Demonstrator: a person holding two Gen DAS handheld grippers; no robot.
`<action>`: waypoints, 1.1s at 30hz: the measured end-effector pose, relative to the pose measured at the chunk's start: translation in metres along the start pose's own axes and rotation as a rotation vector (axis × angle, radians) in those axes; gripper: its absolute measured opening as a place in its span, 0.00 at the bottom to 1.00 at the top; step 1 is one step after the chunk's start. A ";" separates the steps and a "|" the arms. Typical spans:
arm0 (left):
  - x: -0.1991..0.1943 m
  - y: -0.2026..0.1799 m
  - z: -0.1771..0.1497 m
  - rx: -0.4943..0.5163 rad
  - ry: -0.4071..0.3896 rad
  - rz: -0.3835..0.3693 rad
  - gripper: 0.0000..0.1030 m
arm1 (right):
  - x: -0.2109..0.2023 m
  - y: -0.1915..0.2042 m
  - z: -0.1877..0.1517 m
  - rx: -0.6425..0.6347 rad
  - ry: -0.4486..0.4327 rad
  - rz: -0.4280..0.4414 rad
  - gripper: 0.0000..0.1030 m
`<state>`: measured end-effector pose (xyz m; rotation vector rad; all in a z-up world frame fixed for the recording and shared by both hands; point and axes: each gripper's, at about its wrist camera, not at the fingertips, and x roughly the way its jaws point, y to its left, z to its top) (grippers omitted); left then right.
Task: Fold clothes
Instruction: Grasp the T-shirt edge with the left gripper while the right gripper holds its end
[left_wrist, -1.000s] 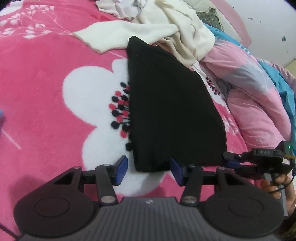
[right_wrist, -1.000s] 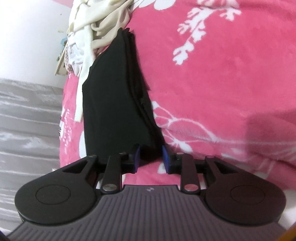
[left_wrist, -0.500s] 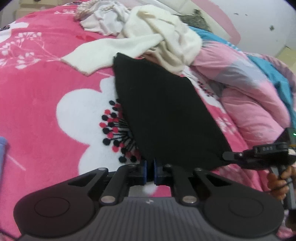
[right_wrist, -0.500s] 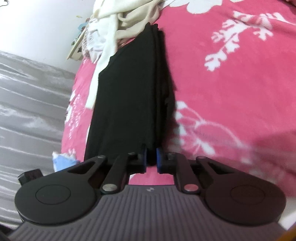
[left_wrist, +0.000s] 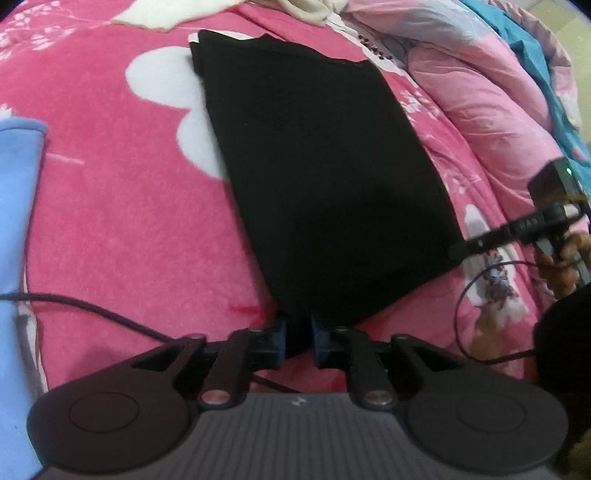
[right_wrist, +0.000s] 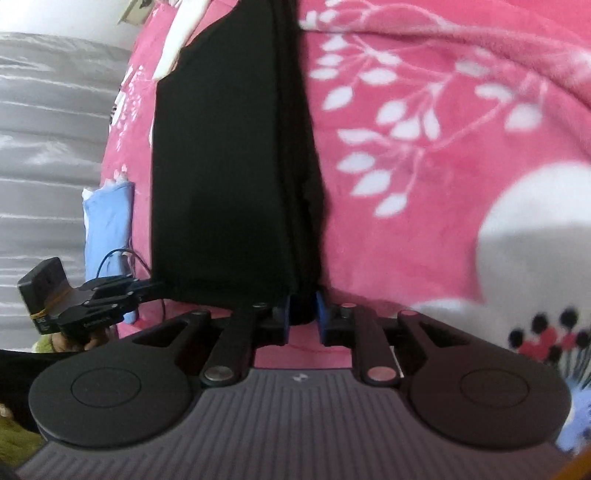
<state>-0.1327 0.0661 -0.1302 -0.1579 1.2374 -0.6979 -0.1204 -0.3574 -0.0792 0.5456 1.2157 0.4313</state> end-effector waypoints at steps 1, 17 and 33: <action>-0.009 0.000 0.005 0.023 -0.027 0.006 0.39 | -0.002 0.001 0.001 -0.024 0.006 -0.009 0.17; 0.040 0.031 0.093 -0.190 -0.374 0.123 0.63 | 0.055 -0.024 0.082 -0.089 -0.211 -0.013 0.50; 0.051 0.050 0.122 -0.158 -0.388 -0.007 0.59 | 0.072 -0.056 0.105 0.041 -0.238 0.278 0.49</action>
